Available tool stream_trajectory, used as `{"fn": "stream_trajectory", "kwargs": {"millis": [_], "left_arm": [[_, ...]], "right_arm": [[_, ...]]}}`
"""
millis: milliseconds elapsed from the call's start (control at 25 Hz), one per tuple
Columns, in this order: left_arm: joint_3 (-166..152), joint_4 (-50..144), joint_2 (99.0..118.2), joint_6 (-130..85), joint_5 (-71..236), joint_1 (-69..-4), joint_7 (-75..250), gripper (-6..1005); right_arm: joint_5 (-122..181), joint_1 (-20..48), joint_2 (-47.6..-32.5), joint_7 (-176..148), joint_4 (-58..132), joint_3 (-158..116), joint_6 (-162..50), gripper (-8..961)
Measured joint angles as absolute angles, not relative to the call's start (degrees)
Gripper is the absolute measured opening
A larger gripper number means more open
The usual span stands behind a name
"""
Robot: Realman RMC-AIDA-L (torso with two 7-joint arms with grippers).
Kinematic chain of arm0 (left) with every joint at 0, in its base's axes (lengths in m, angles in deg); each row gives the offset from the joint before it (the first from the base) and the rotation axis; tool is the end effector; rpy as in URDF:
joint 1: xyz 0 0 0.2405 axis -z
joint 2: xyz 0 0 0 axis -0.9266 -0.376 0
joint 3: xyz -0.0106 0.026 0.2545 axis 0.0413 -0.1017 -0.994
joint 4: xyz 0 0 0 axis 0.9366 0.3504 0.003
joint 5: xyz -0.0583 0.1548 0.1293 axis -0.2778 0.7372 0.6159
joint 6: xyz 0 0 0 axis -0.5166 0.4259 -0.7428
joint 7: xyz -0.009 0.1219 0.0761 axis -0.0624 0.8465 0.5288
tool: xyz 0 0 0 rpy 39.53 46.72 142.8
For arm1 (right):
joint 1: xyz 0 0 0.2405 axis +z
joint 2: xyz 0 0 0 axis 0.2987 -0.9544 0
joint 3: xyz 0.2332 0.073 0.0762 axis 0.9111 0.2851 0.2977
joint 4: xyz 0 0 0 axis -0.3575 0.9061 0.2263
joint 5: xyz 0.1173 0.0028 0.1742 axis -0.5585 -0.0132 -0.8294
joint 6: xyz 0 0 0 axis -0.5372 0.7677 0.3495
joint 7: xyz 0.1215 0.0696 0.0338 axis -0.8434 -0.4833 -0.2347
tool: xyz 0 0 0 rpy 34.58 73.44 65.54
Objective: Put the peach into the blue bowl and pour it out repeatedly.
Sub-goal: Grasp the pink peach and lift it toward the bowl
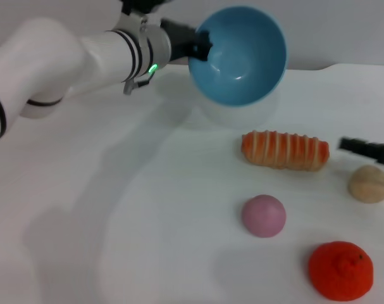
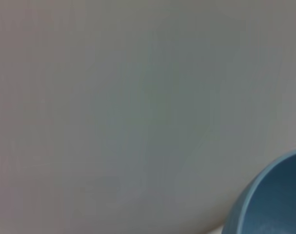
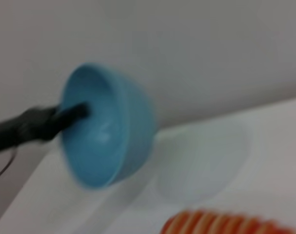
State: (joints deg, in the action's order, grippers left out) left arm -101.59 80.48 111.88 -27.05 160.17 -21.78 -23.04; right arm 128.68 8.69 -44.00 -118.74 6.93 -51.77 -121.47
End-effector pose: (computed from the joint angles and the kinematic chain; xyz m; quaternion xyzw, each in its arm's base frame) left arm -0.1727 0.4564 -0.0737 -0.8693 -0.2626 -0.1105 0.4040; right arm 0.3267 0.3340 0.0133 -0.7974 0.5154 0.2384 0.2042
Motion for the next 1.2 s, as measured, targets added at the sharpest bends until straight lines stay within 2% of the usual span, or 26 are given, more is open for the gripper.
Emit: {"fn": "stream_trajectory", "kwargs": {"millis": [120,280,480,1200], "left_arm": [[-99.8,74.7,111.93,-31.3,160.4,-19.4,-27.0,-1],[-100.1,74.2,112.09,-32.4,160.3,-20.0,-29.4,-1],[-100.1,74.5,112.17,-32.5,159.9,-21.2,-29.7,-2],[-100.9,74.5,112.49,-31.5,159.7,-21.9,-30.5,-2]], "right_arm": [[137.4,13.3,-44.5,-122.8,7.0,-52.5,-123.8,504],[146.5,19.0,-45.91,-127.1,8.4,-56.9,-121.8,504],[147.2,22.9,-46.19,-127.3,13.7,-62.1,-118.4,503],[145.3,26.9,-46.42,-126.8,20.8,-70.1,-115.6,501]]}}
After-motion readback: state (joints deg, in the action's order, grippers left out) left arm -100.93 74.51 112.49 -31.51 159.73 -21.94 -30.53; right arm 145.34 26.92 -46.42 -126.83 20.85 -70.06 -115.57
